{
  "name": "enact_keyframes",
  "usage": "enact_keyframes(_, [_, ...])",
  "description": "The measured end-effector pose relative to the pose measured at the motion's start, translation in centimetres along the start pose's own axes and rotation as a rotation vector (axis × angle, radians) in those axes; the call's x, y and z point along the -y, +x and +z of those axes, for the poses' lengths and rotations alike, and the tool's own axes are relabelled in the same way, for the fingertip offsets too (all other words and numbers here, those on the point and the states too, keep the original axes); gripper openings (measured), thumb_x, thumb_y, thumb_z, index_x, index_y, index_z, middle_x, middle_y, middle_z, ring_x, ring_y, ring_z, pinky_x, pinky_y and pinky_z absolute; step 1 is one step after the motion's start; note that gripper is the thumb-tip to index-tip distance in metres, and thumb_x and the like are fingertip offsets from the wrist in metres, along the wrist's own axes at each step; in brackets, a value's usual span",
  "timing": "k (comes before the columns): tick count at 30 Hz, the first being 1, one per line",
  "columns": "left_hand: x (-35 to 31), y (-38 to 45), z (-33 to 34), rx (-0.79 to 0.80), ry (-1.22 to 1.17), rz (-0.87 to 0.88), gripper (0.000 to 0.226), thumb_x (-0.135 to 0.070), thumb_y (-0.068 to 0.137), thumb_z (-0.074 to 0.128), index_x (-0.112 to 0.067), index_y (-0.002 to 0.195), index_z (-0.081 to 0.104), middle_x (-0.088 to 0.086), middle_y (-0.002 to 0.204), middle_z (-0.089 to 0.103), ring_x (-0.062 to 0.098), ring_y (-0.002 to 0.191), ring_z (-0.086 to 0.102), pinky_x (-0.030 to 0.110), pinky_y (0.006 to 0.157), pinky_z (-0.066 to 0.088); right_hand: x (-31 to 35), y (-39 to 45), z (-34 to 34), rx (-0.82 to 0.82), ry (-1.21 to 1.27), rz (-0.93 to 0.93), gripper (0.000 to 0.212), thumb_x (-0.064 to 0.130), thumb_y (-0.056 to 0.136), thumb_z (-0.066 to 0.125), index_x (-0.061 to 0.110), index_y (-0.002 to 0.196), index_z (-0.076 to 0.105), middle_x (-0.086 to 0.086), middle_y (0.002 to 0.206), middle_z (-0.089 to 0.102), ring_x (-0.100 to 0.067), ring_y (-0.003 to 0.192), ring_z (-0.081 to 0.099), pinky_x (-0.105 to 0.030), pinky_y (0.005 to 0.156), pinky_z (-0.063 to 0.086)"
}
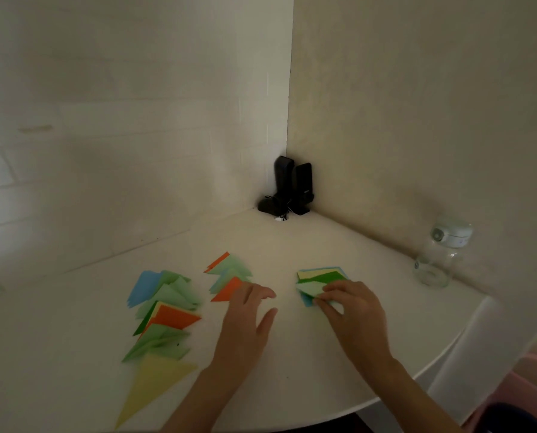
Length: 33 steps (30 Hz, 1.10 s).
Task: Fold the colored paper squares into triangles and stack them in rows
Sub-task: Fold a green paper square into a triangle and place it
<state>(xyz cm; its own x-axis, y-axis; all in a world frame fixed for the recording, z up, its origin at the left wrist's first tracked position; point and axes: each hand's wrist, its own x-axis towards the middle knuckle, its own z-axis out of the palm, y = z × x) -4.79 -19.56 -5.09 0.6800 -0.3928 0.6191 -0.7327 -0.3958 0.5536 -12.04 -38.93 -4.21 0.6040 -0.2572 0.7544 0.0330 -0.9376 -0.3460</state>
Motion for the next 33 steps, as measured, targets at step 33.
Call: enact_keyframes(33, [1.6, -2.3, 1.0, 0.144, 0.1, -0.331, 0.029, -0.041, 0.066, 0.069, -0.041, 0.062, 0.04, -0.018, 0.076, 0.053, 0.007, 0.079, 0.046, 0.027, 0.075, 0.041, 3.1, -3.1, 3.9, 0.551, 0.183, 0.247, 0.027, 0.059, 0.067, 0.065, 0.042, 0.072, 0.045, 0.018, 0.078, 0.054, 0.004, 0.069, 0.05, -0.007, 0.059, 0.035])
